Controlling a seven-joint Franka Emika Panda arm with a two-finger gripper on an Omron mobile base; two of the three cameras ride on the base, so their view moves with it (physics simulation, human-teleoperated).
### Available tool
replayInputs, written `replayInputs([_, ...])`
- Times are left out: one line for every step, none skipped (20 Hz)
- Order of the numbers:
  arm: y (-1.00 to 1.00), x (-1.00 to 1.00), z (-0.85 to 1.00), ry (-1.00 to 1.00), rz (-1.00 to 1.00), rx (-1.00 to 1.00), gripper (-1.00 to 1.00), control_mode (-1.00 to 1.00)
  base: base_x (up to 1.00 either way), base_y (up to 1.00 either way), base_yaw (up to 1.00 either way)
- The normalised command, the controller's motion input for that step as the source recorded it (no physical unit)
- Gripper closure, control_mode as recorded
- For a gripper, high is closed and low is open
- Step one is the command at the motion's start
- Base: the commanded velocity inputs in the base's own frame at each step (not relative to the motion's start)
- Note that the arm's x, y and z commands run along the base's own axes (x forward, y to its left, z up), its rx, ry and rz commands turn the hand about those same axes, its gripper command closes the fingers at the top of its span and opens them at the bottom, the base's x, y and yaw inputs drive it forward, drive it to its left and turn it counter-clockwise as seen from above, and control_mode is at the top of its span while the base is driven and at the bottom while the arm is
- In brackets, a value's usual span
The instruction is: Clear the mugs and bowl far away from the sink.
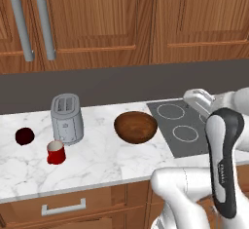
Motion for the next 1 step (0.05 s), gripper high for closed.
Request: replayInputs([-0.06,-1.00,0.33,-0.12,0.05,0.00,-1.00,-1.00,0.00,0.00,0.00])
